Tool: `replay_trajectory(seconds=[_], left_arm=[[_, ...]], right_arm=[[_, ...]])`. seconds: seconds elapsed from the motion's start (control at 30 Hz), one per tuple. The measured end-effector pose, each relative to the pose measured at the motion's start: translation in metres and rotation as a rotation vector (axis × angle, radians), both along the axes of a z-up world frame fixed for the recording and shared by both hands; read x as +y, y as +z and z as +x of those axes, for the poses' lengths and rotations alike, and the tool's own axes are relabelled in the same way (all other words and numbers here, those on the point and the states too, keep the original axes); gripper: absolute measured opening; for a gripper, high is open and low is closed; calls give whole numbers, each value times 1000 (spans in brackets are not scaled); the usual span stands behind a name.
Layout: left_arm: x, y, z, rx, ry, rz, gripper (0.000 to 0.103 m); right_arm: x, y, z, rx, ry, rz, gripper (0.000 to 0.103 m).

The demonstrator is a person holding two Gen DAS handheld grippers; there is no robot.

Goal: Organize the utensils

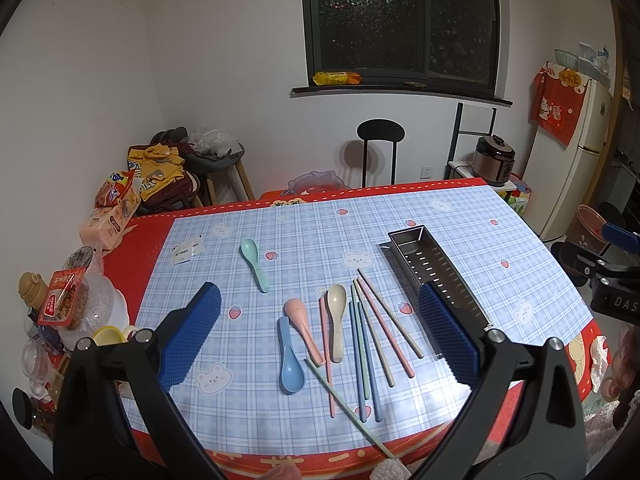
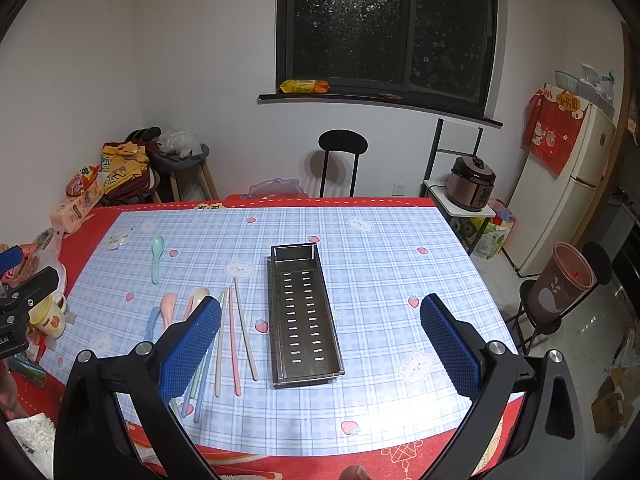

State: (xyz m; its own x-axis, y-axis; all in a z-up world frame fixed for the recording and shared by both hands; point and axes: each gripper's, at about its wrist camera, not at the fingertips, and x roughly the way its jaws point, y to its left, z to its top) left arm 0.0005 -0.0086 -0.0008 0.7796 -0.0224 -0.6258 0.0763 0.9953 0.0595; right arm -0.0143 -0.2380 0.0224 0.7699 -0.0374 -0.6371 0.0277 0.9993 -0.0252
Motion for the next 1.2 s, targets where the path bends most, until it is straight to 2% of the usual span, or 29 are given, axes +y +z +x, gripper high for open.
replay_trajectory(seconds=[0.53,0.77,0.97,1.1,1.2], left_arm=[[-7,0,1,14,-13,10,97],[2,-5,7,33,-21,-15,97],[24,-15,14,66,-20,-35,97],[57,-33,24,117,10,-88,97],[84,-51,34,163,35,-97,97]], right_arm=[[-6,-6,5,24,-4,22,98],[-9,-10,11,51,-10,59,98],[-4,-25,22,107,14,114,98],[10,-41,35,151,42,130,98],[24,-55,45,184,67,146,98]])
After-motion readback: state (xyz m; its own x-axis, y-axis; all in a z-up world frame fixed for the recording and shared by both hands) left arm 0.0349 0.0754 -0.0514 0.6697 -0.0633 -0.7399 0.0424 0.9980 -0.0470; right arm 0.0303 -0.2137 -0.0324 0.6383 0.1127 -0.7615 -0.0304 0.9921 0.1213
